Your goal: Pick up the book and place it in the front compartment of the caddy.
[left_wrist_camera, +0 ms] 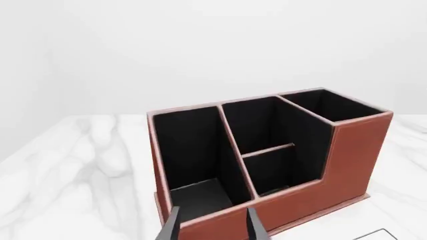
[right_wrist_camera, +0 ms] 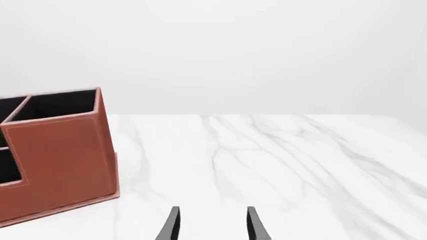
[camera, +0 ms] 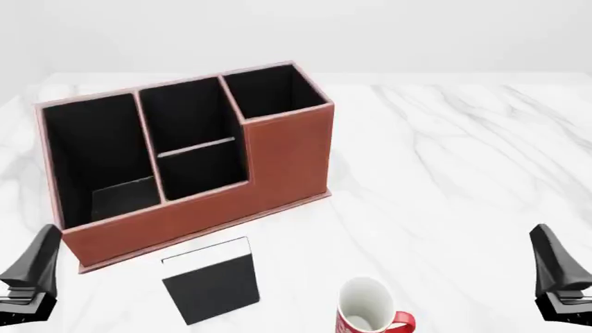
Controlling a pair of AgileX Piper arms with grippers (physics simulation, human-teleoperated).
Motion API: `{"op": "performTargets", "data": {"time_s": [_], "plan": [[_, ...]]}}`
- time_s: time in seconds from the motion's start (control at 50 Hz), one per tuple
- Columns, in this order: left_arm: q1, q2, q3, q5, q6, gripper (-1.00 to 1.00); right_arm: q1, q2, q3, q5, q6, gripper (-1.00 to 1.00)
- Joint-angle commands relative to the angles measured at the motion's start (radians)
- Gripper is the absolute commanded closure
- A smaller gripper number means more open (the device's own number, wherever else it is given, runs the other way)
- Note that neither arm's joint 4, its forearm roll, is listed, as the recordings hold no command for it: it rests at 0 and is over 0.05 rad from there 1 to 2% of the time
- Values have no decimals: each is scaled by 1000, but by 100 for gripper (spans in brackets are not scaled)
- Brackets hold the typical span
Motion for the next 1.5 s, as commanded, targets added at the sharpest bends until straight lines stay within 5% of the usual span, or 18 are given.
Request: {"op": "performTargets", "data": {"time_s": [0.02,0.54,0.56,0.64,0.86,1.14,1.5], "plan": [[0,5,-3,-1,0,-100,0,6,-3,-3,1,-100],[20,49,-12,-22,-16,-100,0,14,-2,-11,0,-100],[-59,-2,-28,-10,-47,-100,0,14,-2,-11,1,-100],[-97,0,-73,34,0,-100,0,14,-2,-11,1,-100],[-219,324,-288,35,46,-100,0,8,-2,-5,1,-100],[-263,535,-466,229,139,-100,0,-1,-2,3,1,-100],[-397,675,-562,321,177,-100,0,-2,-2,4,1,-100]]}}
